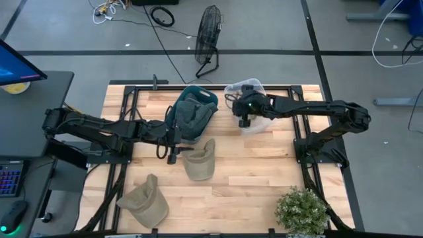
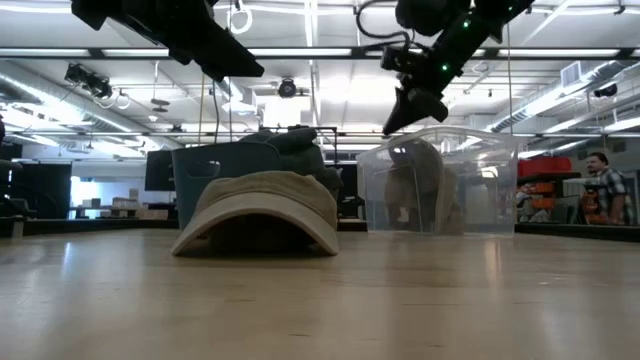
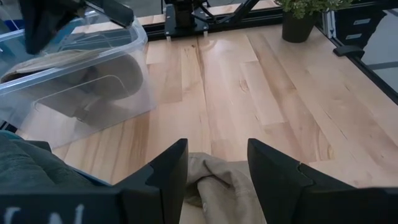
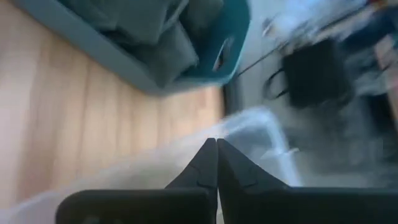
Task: Pick & Place hat
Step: Put the right brown cap into the transparent bin
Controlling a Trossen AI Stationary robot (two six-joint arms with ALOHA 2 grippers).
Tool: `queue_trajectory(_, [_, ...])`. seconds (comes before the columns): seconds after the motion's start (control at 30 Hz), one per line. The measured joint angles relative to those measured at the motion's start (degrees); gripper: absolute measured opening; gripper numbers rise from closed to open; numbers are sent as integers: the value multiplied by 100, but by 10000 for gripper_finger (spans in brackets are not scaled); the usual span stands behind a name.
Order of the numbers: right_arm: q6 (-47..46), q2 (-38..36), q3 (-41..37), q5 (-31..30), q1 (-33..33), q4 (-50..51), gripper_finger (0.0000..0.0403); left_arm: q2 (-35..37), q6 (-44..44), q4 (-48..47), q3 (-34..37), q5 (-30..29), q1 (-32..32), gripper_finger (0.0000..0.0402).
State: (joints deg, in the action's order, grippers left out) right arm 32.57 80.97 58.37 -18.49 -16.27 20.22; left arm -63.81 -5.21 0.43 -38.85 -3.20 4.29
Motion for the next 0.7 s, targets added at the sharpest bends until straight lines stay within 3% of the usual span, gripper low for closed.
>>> queue_trajectory(0.13, [-713, -6, -2, 1017, -97, 91, 1, 0, 0, 2, 0, 0, 0, 172])
queue_trajectory(0.2, [-714, -9, -2, 1210, -88, 0, 1, 0, 2, 2, 0, 0, 0, 172])
queue_trajectory(0.5, [-664, -28, 8, 1278, -93, 628, 0, 0, 0, 5, 0, 0, 0, 172])
queue_trajectory(0.7, [-606, -81, 15, 906, -88, 841, 0, 0, 0, 2, 0, 0, 0, 172])
